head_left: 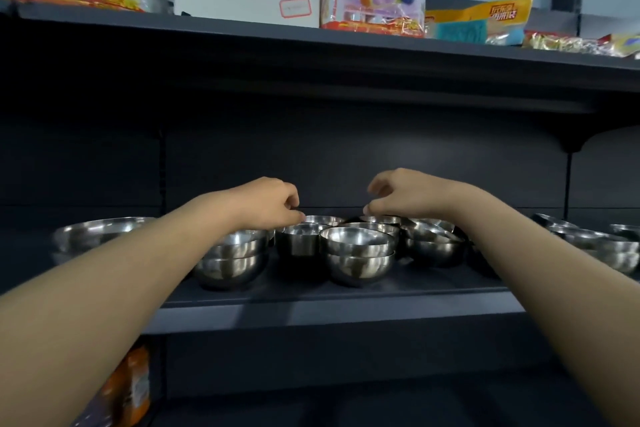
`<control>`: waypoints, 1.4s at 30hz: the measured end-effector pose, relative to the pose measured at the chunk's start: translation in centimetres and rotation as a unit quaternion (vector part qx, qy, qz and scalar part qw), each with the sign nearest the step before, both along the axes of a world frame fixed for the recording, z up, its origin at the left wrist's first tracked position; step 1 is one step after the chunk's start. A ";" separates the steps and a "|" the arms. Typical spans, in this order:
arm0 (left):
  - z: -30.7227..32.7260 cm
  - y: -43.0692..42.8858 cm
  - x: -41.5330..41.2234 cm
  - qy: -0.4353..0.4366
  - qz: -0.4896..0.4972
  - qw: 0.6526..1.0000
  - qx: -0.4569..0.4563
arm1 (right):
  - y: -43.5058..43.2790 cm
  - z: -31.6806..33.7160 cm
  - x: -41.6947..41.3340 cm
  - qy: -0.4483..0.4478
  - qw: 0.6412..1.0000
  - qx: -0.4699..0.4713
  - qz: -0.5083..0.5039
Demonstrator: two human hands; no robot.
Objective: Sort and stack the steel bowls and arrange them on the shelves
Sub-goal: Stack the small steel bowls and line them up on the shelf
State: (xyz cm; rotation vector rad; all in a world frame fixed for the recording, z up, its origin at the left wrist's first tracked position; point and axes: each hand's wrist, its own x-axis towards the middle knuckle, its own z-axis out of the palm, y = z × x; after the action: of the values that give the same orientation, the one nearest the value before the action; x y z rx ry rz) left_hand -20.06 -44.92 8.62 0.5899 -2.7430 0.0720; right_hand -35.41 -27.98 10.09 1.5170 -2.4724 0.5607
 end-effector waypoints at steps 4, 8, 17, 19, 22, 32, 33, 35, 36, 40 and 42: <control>0.3 -1.6 -4.2 0.000 -0.014 1.000 -0.021 | -0.9 -0.1 -3.9 0.027 0.999 0.012 -0.031; 1.1 -3.3 -8.4 0.000 -0.037 0.998 -0.042 | -2.1 -0.2 -8.1 0.060 0.995 0.049 -0.062; 2.6 -4.9 -16.7 -0.018 -0.069 0.995 -0.072 | -1.2 0.1 -16.0 0.014 0.996 0.050 -0.078; 2.7 -4.4 -18.4 -0.021 -0.082 0.994 -0.073 | -0.8 0.0 -17.4 0.008 0.995 0.057 -0.083; 2.5 -3.5 -20.7 -0.022 -0.103 0.992 -0.066 | -0.4 -0.2 -19.2 0.002 0.993 0.087 -0.082; 2.7 1.9 -26.5 -0.091 -0.098 0.990 -0.037 | 0.9 -0.4 -27.4 -0.009 0.986 0.168 0.007; 2.7 2.2 -27.1 -0.109 -0.092 0.989 -0.033 | 0.9 -0.4 -28.1 -0.010 0.983 0.180 0.019; 2.3 2.5 -28.0 -0.147 -0.073 0.986 -0.021 | 0.8 -0.7 -29.2 -0.017 0.978 0.203 0.041; 2.0 2.6 -28.4 -0.162 -0.062 0.985 -0.010 | 0.8 -0.8 -29.6 -0.023 0.976 0.210 0.050; 0.9 3.0 -29.0 -0.183 -0.044 0.980 0.058 | 0.4 -1.6 -30.8 -0.035 0.969 0.231 0.084; 0.4 3.0 -29.2 -0.203 -0.036 0.975 0.085 | 0.2 -2.0 -31.1 -0.048 0.964 0.241 0.098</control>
State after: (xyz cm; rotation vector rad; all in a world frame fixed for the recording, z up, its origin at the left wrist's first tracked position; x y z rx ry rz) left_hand -49.26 -41.91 9.07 0.5737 -3.1903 -0.0698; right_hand -66.55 -27.79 8.05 1.9627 -2.6834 0.0500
